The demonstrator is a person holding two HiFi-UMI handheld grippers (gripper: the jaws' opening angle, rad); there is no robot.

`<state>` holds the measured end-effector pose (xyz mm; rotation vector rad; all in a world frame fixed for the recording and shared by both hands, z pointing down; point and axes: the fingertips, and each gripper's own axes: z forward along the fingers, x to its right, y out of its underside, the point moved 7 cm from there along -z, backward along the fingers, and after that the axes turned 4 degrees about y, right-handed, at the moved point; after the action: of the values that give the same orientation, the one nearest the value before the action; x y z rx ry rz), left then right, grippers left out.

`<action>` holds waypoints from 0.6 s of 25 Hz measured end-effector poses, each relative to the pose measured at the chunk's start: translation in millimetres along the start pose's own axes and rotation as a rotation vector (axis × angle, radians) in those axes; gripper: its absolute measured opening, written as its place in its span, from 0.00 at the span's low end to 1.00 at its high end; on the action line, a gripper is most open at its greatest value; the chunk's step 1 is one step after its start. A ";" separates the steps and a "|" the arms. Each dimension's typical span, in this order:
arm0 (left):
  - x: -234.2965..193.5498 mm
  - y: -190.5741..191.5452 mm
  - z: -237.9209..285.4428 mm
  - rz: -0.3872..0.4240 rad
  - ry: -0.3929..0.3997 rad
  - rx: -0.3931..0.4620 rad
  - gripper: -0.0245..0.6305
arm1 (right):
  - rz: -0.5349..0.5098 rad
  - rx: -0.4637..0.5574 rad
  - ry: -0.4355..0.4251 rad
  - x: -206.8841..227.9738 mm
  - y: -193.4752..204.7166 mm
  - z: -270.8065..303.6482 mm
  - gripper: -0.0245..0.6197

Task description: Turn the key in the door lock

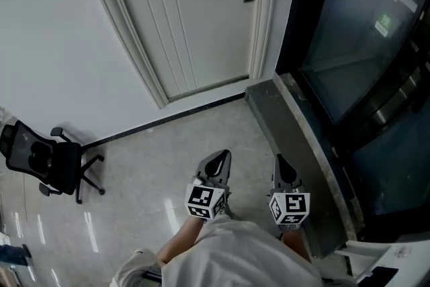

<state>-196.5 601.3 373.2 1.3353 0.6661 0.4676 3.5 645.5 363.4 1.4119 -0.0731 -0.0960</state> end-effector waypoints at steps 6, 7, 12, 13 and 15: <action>-47.0 -10.9 26.3 0.017 0.024 0.021 0.05 | -0.008 0.011 0.004 -22.7 -6.3 47.9 0.04; -55.0 -11.9 30.5 0.018 0.026 0.020 0.05 | -0.012 0.012 0.004 -26.8 -7.0 55.2 0.04; -72.7 -16.0 50.7 0.012 0.052 0.027 0.05 | -0.027 -0.003 0.021 -26.3 -7.5 80.1 0.04; -74.4 -15.0 54.6 0.008 0.058 0.025 0.05 | -0.028 -0.008 0.026 -23.7 -7.8 84.7 0.04; -80.0 -11.1 62.6 -0.002 0.058 0.010 0.05 | -0.025 -0.015 0.030 -19.6 -7.8 94.5 0.04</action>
<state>-213.2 500.8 382.1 1.3342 0.7181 0.5039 -26.4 553.6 370.6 1.3995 -0.0298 -0.0962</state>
